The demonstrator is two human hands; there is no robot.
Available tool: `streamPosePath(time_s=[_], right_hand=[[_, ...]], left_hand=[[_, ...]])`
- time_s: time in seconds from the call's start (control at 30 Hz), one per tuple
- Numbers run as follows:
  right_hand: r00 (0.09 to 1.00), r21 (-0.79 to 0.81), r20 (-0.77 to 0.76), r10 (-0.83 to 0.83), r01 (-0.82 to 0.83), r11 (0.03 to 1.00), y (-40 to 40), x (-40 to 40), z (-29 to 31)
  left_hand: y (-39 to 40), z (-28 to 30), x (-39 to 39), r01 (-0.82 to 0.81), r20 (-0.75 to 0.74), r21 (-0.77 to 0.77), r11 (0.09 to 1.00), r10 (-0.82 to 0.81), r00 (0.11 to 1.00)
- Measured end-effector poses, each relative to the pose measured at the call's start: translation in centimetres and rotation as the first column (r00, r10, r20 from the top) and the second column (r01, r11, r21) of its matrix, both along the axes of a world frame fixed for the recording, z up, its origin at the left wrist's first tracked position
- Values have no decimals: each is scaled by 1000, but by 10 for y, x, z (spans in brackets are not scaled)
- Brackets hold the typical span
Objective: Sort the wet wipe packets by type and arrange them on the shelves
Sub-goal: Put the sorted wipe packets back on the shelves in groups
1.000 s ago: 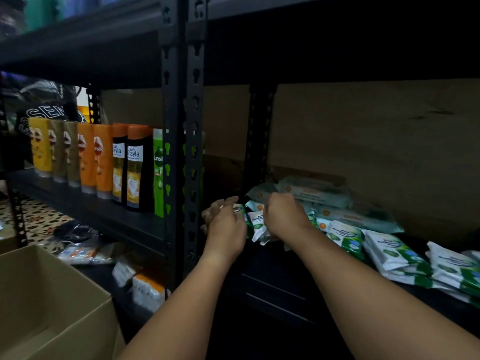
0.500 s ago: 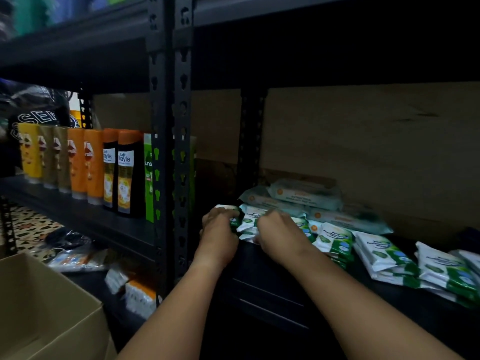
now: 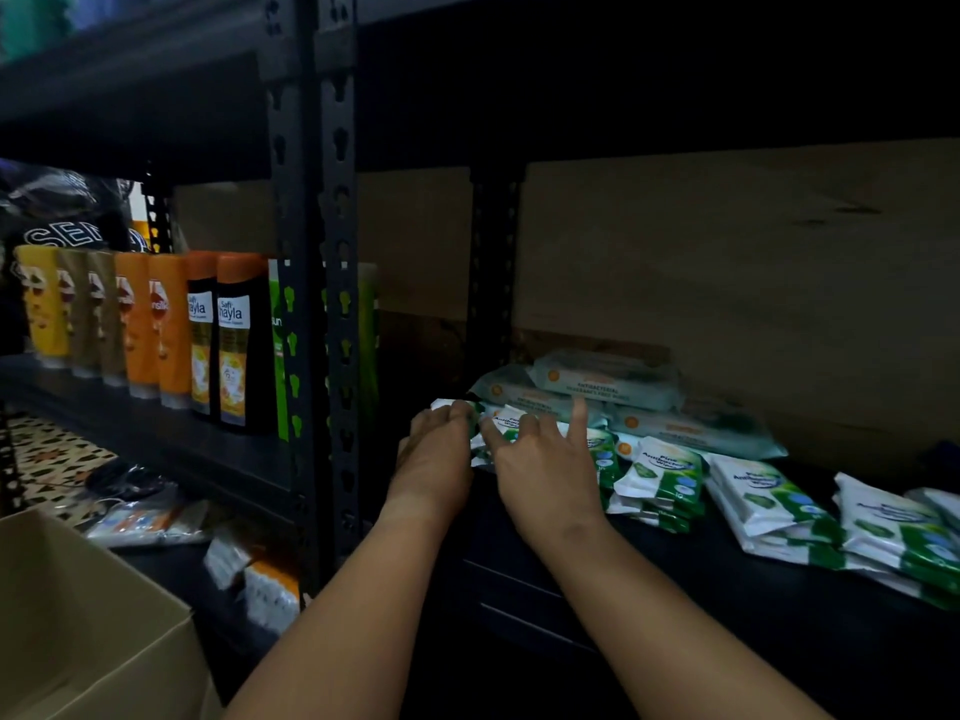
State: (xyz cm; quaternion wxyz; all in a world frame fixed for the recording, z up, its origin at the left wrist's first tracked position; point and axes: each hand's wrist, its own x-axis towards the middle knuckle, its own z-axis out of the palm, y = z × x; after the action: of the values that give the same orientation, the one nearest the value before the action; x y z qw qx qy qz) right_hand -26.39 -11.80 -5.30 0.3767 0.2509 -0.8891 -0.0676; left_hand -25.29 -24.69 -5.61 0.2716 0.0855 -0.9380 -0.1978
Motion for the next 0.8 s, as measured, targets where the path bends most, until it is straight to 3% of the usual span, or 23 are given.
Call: streamPosePath(time_s=[0.3, 0.8], right_hand=[[979, -105, 204, 17, 5, 994, 10, 9, 5], [966, -100, 258, 16, 10, 995, 10, 15, 14]], left_hand=[[3, 4, 7, -9, 23, -40, 999, 10, 1000], [4, 3, 10, -31, 52, 36, 999, 29, 998]])
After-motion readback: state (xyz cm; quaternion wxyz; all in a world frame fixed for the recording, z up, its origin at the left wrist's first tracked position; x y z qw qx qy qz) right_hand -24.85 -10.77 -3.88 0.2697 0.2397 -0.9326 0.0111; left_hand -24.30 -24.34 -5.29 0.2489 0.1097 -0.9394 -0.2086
